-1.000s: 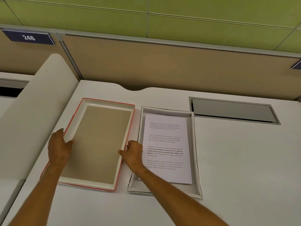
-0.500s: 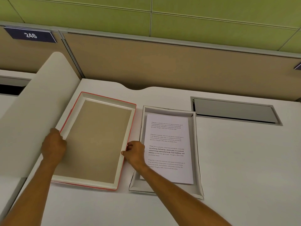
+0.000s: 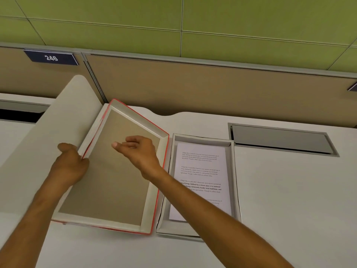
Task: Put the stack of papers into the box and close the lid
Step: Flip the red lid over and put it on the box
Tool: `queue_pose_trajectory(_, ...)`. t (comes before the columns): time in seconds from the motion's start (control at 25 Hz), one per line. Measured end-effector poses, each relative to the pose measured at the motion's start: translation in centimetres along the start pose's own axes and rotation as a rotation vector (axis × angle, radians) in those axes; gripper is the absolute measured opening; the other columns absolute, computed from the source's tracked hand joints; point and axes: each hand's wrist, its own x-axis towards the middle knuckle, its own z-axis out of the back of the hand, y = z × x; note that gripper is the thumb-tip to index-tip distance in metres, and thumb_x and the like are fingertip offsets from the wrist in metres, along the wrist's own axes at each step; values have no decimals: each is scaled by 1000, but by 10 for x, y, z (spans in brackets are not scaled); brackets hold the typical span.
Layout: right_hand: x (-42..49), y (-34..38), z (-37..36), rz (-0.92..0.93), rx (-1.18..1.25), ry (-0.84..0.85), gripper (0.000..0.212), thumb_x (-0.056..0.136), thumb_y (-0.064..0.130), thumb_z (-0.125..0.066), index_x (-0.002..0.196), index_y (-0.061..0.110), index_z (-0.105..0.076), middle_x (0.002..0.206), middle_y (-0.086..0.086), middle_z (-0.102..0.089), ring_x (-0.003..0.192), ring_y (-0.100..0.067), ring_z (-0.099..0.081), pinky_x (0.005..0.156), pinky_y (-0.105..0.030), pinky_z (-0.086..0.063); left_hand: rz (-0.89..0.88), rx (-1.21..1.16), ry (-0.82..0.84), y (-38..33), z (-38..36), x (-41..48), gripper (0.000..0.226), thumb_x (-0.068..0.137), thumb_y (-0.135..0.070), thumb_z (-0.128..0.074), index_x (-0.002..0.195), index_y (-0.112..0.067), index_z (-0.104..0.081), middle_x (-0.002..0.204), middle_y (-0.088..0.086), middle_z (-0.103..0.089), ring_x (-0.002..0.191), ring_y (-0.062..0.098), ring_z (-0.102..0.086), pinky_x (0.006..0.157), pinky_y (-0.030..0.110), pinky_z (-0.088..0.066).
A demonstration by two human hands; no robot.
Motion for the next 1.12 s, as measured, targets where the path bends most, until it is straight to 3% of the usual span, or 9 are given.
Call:
queue_pose_trajectory(0.16,8,27,-9,-128,215,48,63,71,35,-85,120,5,-60,115,-10,-66,100,-25,-69,87,-33,-59,-132,-19,-40,-31,3,-38,55,88,-11,-64,128,-6,-28,111,19,-58,95,42,-62,77,42,-50)
queue_pose_trajectory(0.36,-1,46,7,-180,366,117,37,83,10,-74,114,-7,-63,121,-20,-67,108,-36,-68,79,-34,-58,-264,-28,-75,-62,-5,-76,61,87,-15,-68,131,-9,-26,106,10,-52,84,32,-58,70,37,-49)
queue_pose_trajectory(0.48,-8,51,18,-202,343,90,36,87,4,-68,120,-7,-59,128,-20,-63,114,-36,-64,85,-39,-55,-306,-61,-40,-73,-9,-88,69,84,-22,-73,132,-12,-25,114,11,-50,89,31,-60,74,41,-54)
queue_pose_trajectory(0.6,-10,50,31,-211,316,61,33,88,3,-67,118,-6,-60,129,-19,-63,115,-36,-64,95,-44,-54,-354,-162,0,-78,-6,-92,76,80,-37,-74,135,-18,-24,122,0,-42,97,25,-57,82,46,-56)
queue_pose_trajectory(0.92,-30,49,82,-209,360,22,34,87,-1,-67,120,-8,-60,130,-19,-63,117,-35,-63,100,-47,-51,-294,-674,158,-59,-44,-55,61,80,-53,-56,130,-19,-49,132,-2,-58,108,20,-65,81,30,-53)
queue_pose_trajectory(1.12,-54,60,108,-155,441,73,38,90,1,-64,126,-7,-58,129,-18,-64,111,-31,-65,100,-44,-52,-56,-809,387,-34,-90,-18,85,80,-73,-41,143,-17,-43,143,8,-53,126,35,-56,99,45,-47)
